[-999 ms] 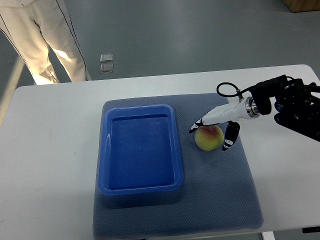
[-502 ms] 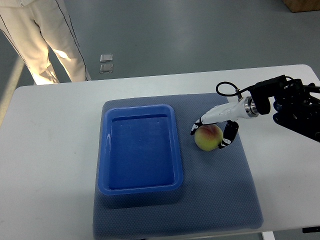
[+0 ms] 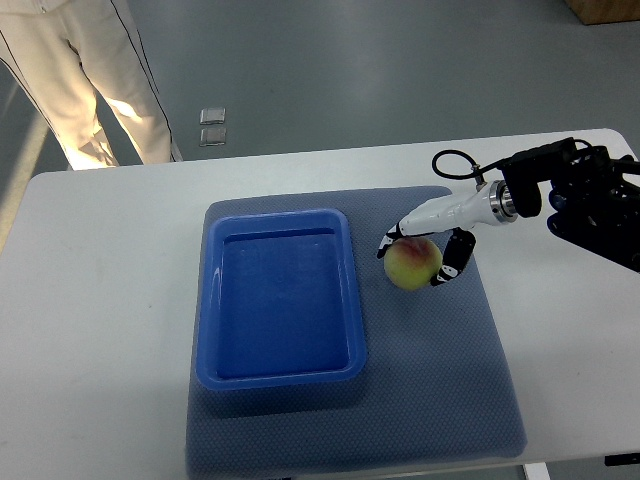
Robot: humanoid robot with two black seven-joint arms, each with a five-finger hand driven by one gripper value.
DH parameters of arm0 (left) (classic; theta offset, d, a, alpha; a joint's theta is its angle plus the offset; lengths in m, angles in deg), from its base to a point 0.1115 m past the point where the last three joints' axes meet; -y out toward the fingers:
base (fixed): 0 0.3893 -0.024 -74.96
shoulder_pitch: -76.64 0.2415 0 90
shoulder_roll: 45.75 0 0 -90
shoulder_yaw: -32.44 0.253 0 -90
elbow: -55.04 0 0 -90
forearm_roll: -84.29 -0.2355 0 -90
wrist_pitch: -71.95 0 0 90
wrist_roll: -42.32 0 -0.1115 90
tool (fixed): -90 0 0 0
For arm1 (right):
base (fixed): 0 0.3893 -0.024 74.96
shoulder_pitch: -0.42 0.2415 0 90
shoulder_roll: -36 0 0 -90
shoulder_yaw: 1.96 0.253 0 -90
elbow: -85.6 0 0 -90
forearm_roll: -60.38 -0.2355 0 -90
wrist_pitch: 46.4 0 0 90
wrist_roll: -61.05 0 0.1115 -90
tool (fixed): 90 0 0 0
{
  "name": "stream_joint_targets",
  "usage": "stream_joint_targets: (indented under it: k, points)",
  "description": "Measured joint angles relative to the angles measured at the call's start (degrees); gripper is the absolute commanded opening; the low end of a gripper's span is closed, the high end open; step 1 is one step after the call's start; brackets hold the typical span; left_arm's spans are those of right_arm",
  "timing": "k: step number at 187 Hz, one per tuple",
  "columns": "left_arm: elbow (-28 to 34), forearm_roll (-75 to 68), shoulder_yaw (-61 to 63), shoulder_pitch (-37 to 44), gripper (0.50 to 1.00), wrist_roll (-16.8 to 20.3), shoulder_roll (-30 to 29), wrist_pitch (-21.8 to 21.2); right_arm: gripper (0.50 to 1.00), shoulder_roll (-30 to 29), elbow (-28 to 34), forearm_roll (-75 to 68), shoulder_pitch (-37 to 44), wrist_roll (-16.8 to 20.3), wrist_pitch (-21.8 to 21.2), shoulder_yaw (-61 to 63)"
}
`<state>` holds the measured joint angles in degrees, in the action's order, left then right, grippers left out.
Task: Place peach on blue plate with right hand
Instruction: 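Lift the peach with the right hand and carry it into the blue tray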
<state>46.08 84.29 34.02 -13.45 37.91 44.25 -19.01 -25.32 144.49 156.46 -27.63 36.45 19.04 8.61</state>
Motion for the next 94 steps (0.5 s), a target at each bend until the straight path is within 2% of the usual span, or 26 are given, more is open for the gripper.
stream_joint_targets:
  k: [62, 94]
  points:
    - [0.0, 0.0, -0.08, 0.0, 1.0, -0.02, 0.0, 0.0, 0.719, -0.7, 0.0, -2.42, 5.61, -0.01, -0.73, 1.76]
    - [0.0, 0.0, -0.1, 0.0, 1.0, -0.01, 0.0, 0.0, 0.719, -5.17, 0.0, -2.47, 8.21, 0.05, -0.06, 1.76]
